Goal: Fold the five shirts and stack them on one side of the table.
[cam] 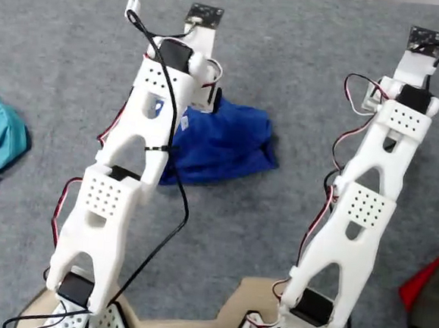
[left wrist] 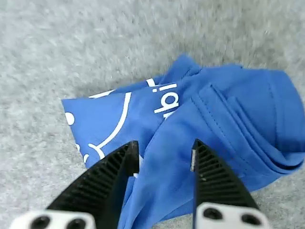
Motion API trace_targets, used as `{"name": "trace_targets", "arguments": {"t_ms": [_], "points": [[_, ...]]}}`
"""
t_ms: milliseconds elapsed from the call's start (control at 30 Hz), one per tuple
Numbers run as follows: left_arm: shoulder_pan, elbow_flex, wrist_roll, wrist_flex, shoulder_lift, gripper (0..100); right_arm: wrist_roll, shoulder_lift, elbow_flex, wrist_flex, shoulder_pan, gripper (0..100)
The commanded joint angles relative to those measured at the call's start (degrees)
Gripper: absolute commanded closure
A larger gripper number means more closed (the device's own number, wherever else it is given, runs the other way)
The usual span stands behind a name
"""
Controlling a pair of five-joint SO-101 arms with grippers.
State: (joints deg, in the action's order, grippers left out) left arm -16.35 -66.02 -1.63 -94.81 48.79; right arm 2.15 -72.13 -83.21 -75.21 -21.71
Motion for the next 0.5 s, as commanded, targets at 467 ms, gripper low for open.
{"name": "trace_targets", "arguments": {"t_ms": [467], "points": [[-8.4, 0.1, 0.2, 10.4, 4.5, 82, -0.4, 0.3, -2.7, 0.3, 0.7, 99.3]]}}
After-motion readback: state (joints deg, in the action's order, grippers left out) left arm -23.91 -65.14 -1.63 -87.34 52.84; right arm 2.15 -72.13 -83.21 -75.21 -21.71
